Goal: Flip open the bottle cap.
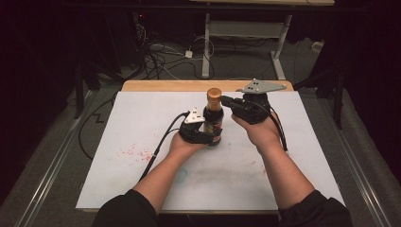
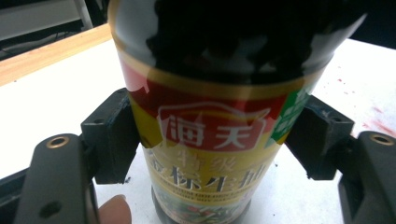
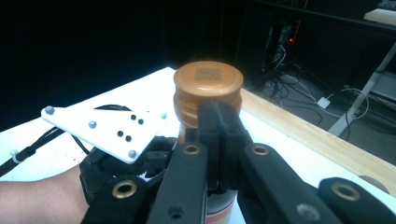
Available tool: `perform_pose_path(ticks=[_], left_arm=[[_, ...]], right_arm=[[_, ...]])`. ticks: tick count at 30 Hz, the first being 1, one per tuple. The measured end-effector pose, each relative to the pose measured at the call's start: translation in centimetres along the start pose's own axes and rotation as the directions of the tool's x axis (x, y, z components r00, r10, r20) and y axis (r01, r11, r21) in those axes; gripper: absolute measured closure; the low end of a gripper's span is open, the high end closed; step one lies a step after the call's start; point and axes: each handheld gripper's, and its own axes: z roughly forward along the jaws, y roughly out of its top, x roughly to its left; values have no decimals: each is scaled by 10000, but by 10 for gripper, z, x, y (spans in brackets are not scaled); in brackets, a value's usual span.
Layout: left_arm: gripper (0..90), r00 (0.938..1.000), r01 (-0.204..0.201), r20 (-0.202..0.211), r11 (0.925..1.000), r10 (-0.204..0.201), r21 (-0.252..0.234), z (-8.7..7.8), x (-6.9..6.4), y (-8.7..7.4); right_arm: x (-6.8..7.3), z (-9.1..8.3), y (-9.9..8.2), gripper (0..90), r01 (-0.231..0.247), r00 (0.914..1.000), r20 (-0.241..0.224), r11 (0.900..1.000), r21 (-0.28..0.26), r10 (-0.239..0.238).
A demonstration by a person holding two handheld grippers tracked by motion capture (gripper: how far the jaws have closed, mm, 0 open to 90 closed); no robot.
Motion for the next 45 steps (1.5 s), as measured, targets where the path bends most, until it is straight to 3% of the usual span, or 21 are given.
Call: perform_pose_path(ticks=[17, 45], left_arm=[[285, 9995, -215, -243, 9992, 223, 326, 1, -2, 3], [275, 9989, -171, -430, 9997, 178, 171, 2, -4, 1]], right_arm=[[0, 1, 3, 900, 74, 10000, -34, 9996, 290, -73], [-1, 1, 13, 900, 246, 9997, -106, 9942, 1051, -236]])
